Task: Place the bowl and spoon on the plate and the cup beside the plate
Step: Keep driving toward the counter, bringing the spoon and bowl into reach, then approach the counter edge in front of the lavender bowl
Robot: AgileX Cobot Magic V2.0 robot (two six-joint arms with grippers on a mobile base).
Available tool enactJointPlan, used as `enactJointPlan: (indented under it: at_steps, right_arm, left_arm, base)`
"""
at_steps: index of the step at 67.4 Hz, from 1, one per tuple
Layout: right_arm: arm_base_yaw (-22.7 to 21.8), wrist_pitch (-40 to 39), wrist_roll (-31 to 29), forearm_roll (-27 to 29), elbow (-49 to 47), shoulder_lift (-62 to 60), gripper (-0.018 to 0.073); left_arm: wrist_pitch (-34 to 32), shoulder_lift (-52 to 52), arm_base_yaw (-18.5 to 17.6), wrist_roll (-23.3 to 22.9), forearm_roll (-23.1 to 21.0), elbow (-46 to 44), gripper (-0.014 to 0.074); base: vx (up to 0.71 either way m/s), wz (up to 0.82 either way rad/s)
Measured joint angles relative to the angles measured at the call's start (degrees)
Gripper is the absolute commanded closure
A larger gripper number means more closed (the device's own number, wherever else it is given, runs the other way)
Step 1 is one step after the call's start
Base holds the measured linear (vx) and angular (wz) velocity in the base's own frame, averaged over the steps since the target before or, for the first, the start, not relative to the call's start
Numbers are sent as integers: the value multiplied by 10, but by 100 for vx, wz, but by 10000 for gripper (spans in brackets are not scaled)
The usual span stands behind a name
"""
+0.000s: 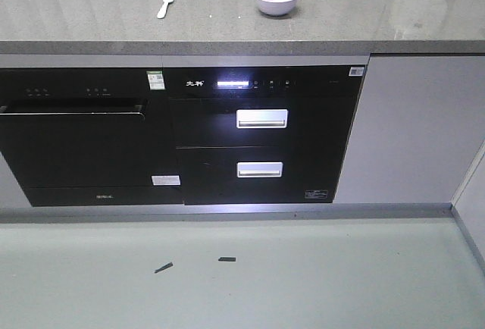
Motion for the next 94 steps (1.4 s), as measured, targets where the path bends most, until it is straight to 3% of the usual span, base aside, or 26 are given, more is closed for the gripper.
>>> enactJointPlan:
  at_steps: [94]
  right_arm:
    - [0, 0, 0, 0, 0, 0, 564]
  left_arm:
    - [0, 0, 0, 0, 0, 0, 602]
  base:
    - [10, 0]
